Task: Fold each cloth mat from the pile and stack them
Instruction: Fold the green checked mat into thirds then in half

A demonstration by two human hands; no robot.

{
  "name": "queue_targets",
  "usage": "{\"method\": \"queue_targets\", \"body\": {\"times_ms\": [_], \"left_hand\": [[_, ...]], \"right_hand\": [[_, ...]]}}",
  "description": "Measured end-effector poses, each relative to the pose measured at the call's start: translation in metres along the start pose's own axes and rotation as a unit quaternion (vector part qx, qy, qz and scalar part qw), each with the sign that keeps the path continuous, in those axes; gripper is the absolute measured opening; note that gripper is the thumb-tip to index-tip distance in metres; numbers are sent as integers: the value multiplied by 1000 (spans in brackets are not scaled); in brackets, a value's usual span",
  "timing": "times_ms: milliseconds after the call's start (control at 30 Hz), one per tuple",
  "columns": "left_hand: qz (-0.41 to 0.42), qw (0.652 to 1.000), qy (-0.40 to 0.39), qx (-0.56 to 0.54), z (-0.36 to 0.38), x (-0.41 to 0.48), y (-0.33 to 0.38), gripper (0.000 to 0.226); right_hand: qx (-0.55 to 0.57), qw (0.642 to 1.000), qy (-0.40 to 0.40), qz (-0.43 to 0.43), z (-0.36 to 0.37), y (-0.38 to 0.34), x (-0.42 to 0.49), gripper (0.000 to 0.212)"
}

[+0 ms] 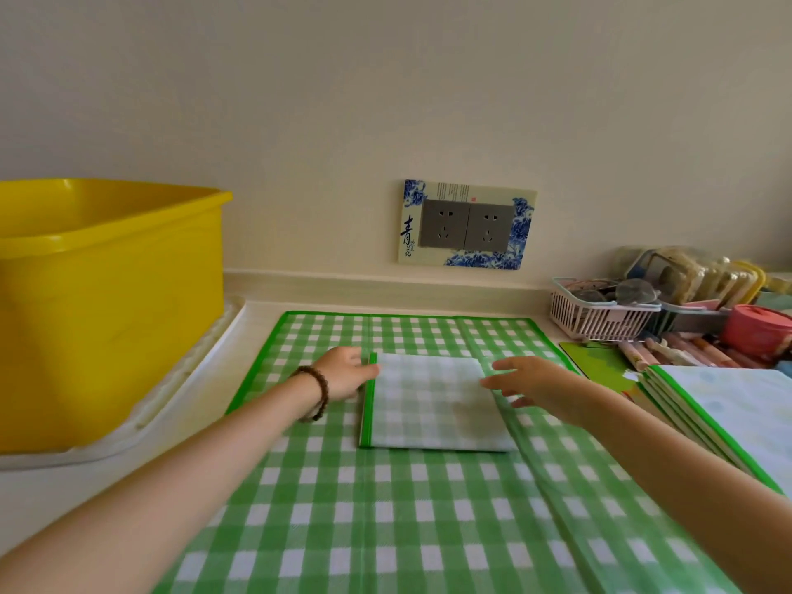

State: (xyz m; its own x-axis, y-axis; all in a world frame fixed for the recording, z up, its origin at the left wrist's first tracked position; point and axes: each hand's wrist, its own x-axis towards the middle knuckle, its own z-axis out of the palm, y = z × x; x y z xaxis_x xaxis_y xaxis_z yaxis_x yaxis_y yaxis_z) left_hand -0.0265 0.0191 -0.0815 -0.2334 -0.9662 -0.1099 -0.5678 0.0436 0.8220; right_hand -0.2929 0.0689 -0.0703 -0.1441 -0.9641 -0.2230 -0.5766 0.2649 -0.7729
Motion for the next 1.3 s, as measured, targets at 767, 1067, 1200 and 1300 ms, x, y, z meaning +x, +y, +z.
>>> {"method": "queue_targets", "body": {"times_ms": [767,1067,1200,1300], "left_hand": [[-89,973,-64,-204,6,-25,9,36],[-11,943,-161,-291,41,-41,72,37],[29,930,-192,-312,73,-45,122,21],[49,920,-216,-322,103,-49,157,12]], "right_hand": [[222,965,-81,112,-6,-10,-42,28],[234,972,-17,18,-88,4,-96,5],[217,976,19,-5,-144,18,-121,18],[215,975,54,0,-184,34,-134,27]]}}
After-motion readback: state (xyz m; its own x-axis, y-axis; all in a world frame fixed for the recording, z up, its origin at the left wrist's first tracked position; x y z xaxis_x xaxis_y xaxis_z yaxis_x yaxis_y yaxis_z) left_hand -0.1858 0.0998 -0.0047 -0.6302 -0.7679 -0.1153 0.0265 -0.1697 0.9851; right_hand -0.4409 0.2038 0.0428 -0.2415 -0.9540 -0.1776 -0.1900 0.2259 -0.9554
